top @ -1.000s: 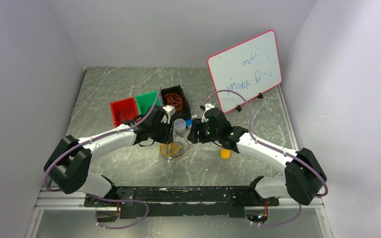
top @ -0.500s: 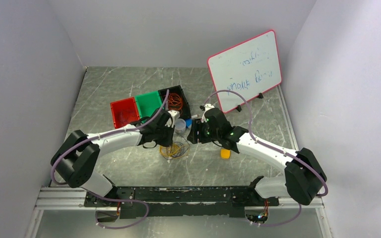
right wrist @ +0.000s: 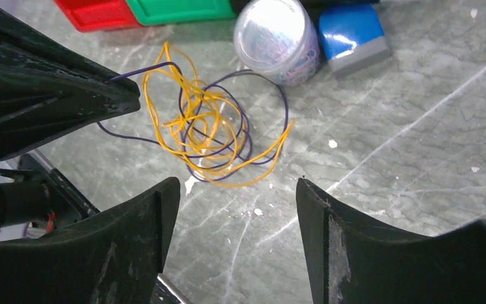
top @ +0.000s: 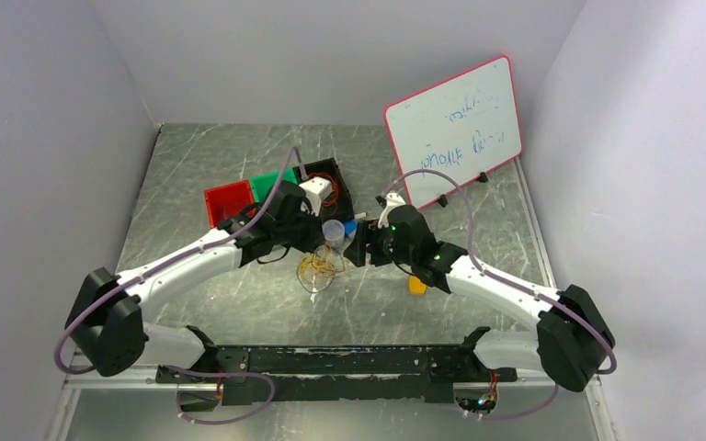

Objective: Untangle the cables

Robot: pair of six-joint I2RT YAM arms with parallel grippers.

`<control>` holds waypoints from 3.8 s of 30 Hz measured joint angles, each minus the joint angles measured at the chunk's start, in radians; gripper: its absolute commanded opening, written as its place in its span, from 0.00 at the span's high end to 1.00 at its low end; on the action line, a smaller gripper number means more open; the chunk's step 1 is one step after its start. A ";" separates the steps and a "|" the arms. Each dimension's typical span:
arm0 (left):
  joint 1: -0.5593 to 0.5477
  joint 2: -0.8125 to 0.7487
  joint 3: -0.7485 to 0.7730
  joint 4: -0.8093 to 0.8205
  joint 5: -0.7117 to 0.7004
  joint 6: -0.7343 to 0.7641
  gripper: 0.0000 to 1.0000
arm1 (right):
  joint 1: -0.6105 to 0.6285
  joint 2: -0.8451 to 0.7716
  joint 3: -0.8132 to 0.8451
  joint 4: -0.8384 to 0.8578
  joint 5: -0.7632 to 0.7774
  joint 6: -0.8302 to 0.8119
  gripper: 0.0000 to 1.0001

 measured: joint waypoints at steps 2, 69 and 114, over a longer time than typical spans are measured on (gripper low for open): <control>0.000 -0.031 0.016 -0.003 0.021 0.013 0.93 | 0.000 -0.029 -0.024 0.047 -0.003 0.001 0.25; -0.005 0.078 1.400 -0.587 -0.172 0.224 0.93 | 0.111 0.307 -0.247 0.637 -0.006 0.043 0.28; -0.005 -0.070 1.356 -0.344 -0.576 0.554 0.93 | 0.115 0.212 -0.271 0.452 0.280 0.091 0.55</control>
